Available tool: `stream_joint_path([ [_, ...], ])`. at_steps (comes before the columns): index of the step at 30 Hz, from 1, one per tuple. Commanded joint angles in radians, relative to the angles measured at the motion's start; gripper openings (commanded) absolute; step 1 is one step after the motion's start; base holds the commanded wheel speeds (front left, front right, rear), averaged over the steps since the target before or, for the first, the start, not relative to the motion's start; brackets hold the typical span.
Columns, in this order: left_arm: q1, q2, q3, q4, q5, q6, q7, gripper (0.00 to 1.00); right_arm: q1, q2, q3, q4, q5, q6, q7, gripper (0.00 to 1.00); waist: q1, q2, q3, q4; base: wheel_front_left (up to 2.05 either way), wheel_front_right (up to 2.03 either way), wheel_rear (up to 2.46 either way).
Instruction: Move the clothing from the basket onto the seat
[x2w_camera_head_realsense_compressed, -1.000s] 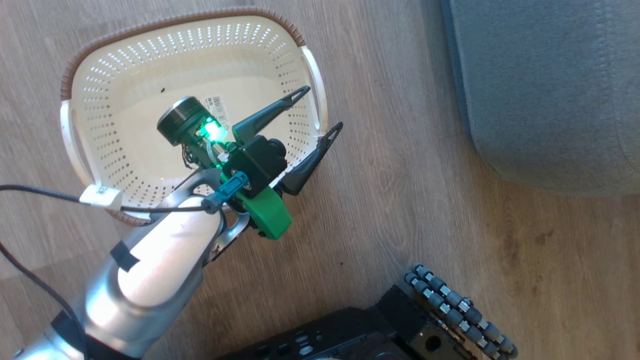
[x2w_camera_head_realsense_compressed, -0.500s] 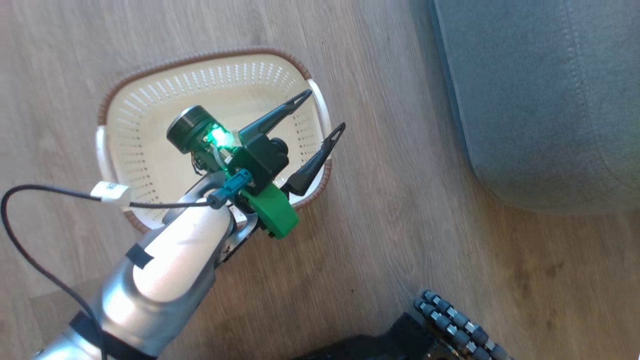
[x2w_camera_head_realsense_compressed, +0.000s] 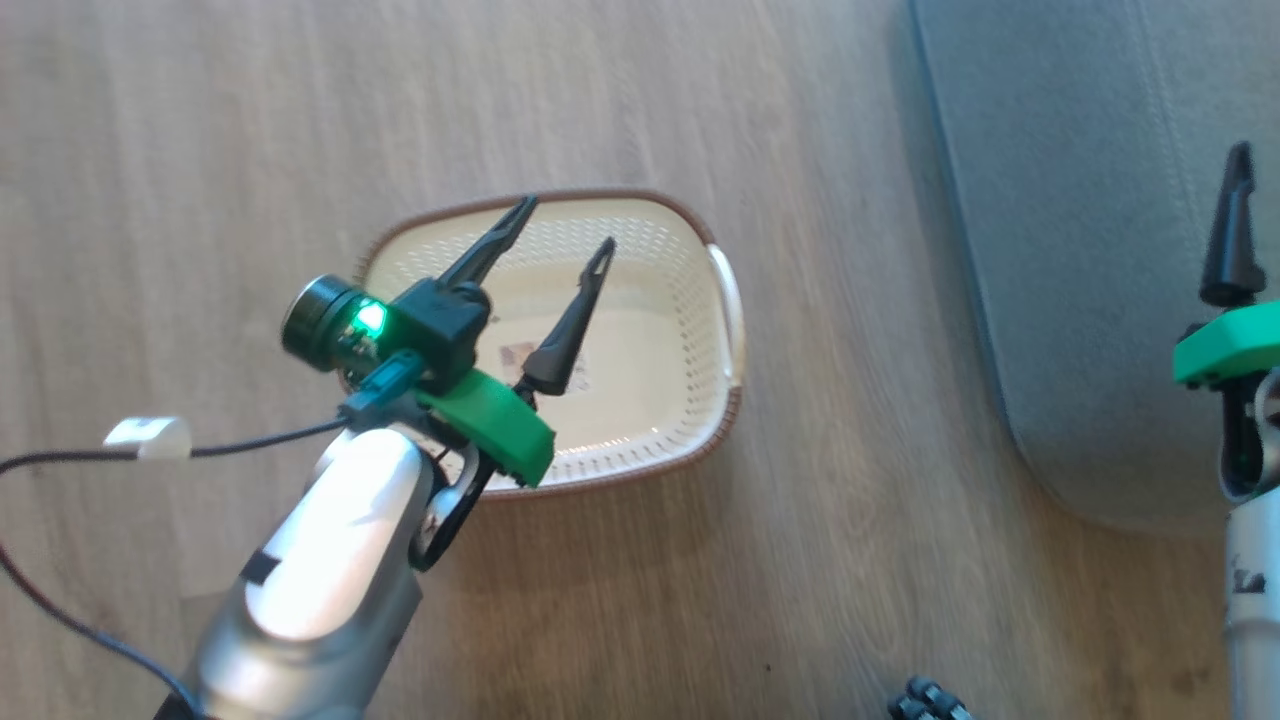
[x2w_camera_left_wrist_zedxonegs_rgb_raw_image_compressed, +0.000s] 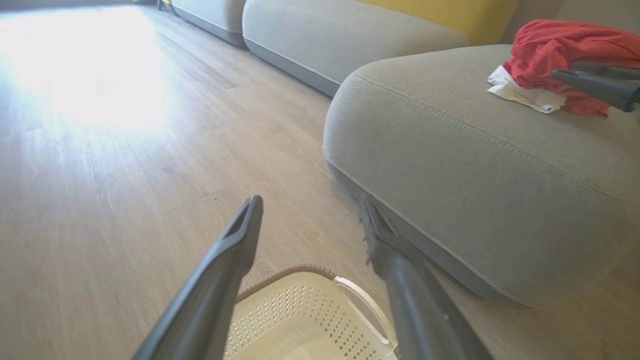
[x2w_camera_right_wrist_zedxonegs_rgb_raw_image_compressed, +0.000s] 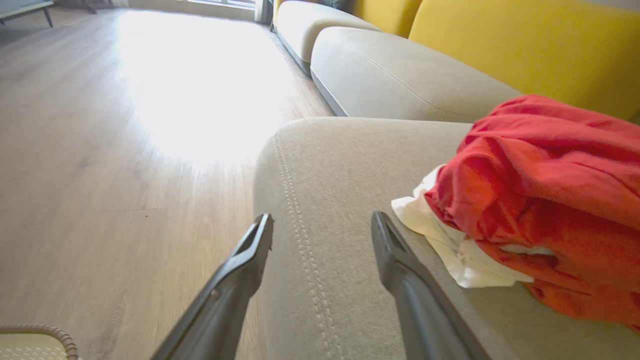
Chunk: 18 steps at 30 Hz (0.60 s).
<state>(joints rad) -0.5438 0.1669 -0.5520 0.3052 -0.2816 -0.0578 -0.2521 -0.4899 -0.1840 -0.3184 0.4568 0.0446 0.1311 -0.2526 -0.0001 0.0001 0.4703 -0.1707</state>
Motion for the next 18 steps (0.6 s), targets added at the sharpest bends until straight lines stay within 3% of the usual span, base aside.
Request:
stream_joint_path([
  [1,0.008,0.002,0.048,-0.031,-0.005,0.004,-0.010,1.00,0.027,-0.015,0.025,-0.045,0.012,0.000,-0.009,1.00,0.0001,-0.0001,-0.053,0.054,0.00,0.00,0.00],
  [9,0.125,-0.036,0.240,-0.001,0.017,0.016,-0.010,1.00,0.106,0.020,0.132,-0.156,0.057,0.000,-0.009,1.00,0.0001,-0.0001,-0.178,0.160,0.00,0.00,0.00],
  [18,0.253,-0.058,0.439,-0.004,0.061,0.023,-0.010,1.00,0.177,0.050,0.246,-0.189,0.096,0.000,-0.009,1.00,0.0001,-0.0001,-0.274,0.203,0.00,0.00,0.00],
])
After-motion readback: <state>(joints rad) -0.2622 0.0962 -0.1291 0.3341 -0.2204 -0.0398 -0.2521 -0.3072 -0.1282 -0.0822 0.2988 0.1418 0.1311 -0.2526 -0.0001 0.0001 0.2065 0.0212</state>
